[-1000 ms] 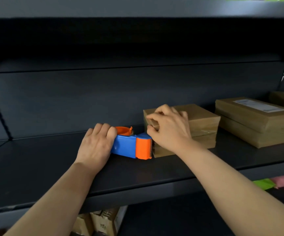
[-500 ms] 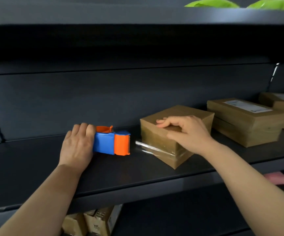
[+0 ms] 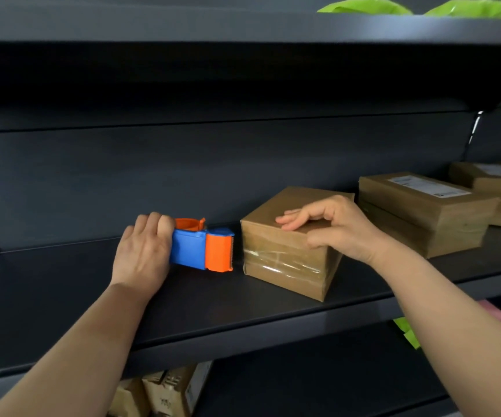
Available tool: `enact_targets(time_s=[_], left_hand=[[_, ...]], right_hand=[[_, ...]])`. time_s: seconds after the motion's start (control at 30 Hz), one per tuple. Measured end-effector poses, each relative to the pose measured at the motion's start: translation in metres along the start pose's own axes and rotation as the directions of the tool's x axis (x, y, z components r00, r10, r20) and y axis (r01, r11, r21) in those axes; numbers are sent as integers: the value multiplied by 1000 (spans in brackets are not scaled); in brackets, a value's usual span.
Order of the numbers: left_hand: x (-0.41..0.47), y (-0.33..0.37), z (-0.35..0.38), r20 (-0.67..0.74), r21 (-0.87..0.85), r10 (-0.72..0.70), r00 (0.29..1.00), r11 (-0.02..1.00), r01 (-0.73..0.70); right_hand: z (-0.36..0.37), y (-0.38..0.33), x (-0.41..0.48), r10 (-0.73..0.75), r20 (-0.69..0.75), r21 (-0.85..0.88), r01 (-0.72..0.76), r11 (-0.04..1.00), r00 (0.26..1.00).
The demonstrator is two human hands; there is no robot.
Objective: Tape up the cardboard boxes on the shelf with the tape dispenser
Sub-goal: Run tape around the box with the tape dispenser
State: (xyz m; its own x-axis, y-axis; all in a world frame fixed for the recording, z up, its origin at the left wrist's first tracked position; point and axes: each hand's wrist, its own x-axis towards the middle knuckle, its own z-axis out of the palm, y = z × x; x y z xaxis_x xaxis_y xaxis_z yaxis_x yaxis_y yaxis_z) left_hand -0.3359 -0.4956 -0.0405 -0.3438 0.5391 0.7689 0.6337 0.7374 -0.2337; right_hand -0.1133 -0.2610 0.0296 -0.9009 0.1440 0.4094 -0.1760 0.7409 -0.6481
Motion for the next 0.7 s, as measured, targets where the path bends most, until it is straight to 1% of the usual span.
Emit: enact_targets(time_s=[0.17, 0.23, 0.3, 0.33, 0.37, 0.4, 0.43, 0.47, 0.5, 0.53, 0.57, 0.6, 0.63, 0.7], left_hand=[[7, 6, 9, 14, -9, -9, 1000, 1000, 9], [12, 12, 16, 8, -46, -5, 1000, 999, 5], [14, 17, 20, -5, -97, 34, 999, 995, -34], [13, 19, 21, -17, -116, 56, 998, 992, -57], [13, 20, 21, -30, -130, 69, 997, 989, -72], [12, 20, 20, -41, -138, 73, 996, 987, -78], [12, 21, 19, -48, -144, 71, 996, 987, -77], [12, 21, 17, -49, -148, 67, 997, 986, -73], [12, 22, 16, -48, -151, 64, 997, 986, -70], [12, 22, 16, -49, -152, 63, 997, 986, -70], [12, 23, 15, -52, -152, 67, 996, 986, -75], [11, 23, 15, -59, -151, 71, 996, 985, -80], [10, 23, 16, -64, -152, 72, 995, 985, -81], [8, 23, 17, -65, -159, 67, 996, 984, -77]], right_hand=[[-3, 1, 2, 0, 49, 52, -2, 999, 999], [-3, 2, 2, 12, 54, 67, -16, 998, 998], [-7, -1, 1, 42, 62, 79, -47, 996, 997], [-11, -3, 1, 60, 60, 43, -62, 997, 996], [-13, -5, 0, 72, 51, -29, -71, 997, 996], [-12, -9, 0, 87, 27, -139, -82, 987, 996], [-7, -11, 0, 80, -28, -279, -85, 957, 996], [3, -13, 1, 26, -121, -439, -77, 895, 992], [17, -13, 2, -52, -208, -600, -86, 795, 977], [32, -13, 4, -110, -286, -720, -137, 680, 952], [47, -9, 7, -133, -340, -787, -204, 582, 931], [60, -5, 9, -154, -377, -823, -254, 509, 913], [69, 0, 11, -196, -403, -841, -278, 463, 894], [77, 11, 15, -283, -450, -845, -300, 443, 847]])
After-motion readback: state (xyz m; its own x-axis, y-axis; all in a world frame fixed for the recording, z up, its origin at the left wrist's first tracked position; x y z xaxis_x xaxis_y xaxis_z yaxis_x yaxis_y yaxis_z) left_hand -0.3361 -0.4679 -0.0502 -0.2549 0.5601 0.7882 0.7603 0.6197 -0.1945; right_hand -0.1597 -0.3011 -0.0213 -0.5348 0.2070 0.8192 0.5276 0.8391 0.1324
